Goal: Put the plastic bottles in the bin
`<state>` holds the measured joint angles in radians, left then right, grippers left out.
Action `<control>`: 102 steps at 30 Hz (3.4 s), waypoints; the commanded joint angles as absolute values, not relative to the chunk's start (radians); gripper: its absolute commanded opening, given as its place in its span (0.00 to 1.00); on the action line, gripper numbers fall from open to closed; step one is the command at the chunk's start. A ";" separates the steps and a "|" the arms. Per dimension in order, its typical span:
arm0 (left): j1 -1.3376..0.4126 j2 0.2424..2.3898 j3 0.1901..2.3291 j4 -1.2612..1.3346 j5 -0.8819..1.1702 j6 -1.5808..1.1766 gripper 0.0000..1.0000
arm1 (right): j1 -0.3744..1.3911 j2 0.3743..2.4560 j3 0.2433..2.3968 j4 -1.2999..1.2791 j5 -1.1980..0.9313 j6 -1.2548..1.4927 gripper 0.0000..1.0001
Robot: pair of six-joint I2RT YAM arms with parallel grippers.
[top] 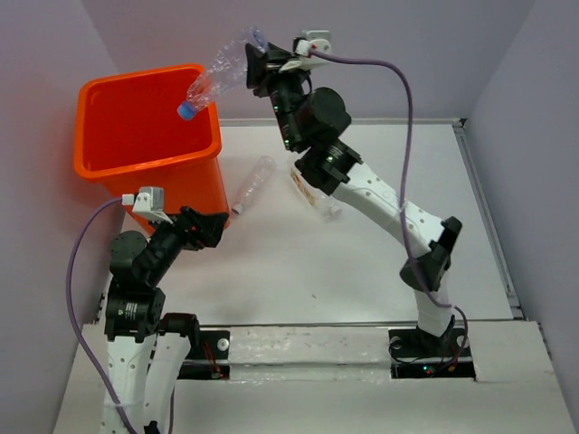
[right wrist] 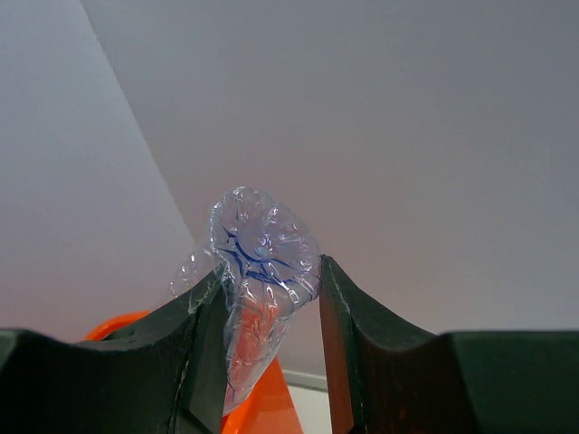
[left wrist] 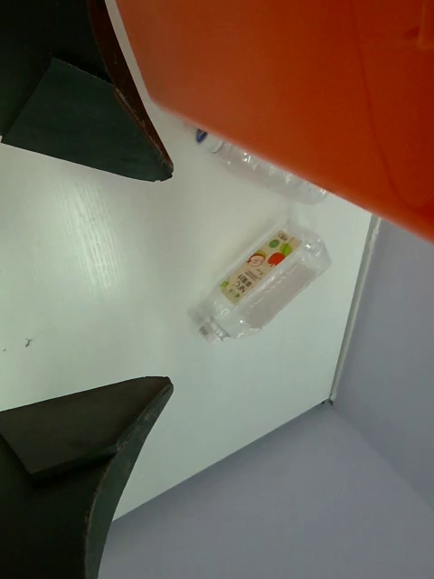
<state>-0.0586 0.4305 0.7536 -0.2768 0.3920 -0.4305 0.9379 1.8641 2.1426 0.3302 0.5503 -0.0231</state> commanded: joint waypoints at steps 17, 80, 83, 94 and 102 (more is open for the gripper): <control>-0.169 0.475 0.819 -0.230 0.499 -0.318 0.99 | 1.057 1.907 2.182 0.249 0.315 -0.187 0.99; -0.459 2.158 1.684 -0.232 -0.324 -0.080 0.98 | 0.512 1.212 0.889 0.034 0.023 0.192 1.00; -0.456 2.166 1.663 -0.219 -0.324 -0.071 0.98 | 0.493 1.293 0.975 -0.015 -0.039 0.137 1.00; -0.453 2.059 1.625 -0.201 -0.200 -0.120 0.35 | 0.460 1.682 1.420 -0.285 -0.127 -0.041 1.00; -0.471 1.808 1.553 -0.204 -0.026 -0.213 0.32 | 0.451 1.891 1.669 -0.377 -0.207 -0.078 1.00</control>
